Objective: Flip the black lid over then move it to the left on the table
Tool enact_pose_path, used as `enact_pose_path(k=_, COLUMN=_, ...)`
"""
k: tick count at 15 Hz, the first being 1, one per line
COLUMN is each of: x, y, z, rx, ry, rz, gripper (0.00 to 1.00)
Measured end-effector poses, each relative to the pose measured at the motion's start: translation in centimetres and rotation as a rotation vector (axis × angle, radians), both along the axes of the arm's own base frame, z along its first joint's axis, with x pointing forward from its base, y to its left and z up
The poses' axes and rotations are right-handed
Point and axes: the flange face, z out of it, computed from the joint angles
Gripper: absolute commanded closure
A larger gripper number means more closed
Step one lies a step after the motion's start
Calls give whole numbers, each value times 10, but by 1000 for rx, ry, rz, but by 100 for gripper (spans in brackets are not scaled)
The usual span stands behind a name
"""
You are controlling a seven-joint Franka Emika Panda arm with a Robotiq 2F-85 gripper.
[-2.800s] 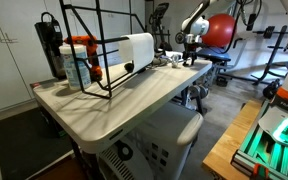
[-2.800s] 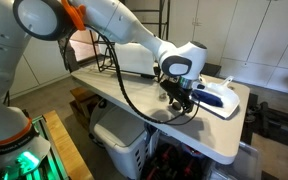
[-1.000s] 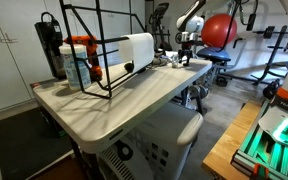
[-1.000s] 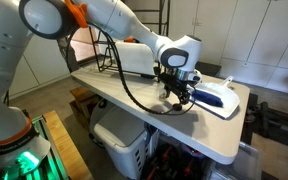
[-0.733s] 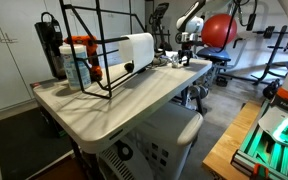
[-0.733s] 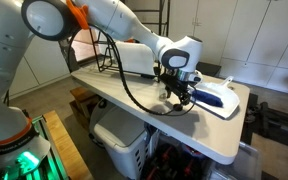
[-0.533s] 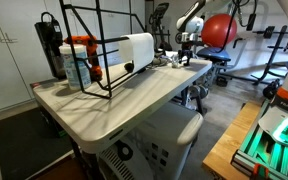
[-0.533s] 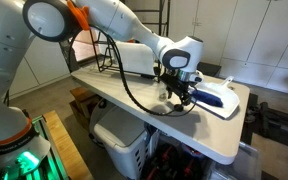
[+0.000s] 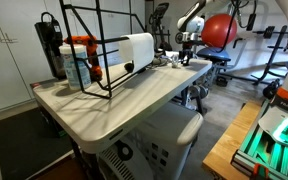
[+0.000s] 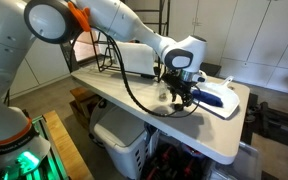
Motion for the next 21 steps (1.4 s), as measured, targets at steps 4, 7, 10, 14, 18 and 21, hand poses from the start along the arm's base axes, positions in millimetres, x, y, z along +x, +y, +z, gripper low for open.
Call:
enact_pose_path(k=4, x=1, y=-5, z=-3, rx=-6, ry=7, rz=-16, gripper=28)
enact_pose_path(k=7, x=-1, y=-11, z=-10, rx=-14, ry=20, rz=-34, gripper=30)
enact_pose_path(k=10, x=-3, y=-21, z=-16, rx=-14, ry=33, rz=-54, gripper=29)
enact_pose_path(k=14, x=-5, y=-32, z=-16, rx=-9, ry=43, rz=-78, gripper=28)
enact_pose_path(k=18, x=-7, y=-41, z=-17, rx=4, ry=59, rz=-90, gripper=26)
enact_pose_path(k=21, x=-9, y=-48, z=-21, rx=51, ry=87, rz=-90, gripper=25)
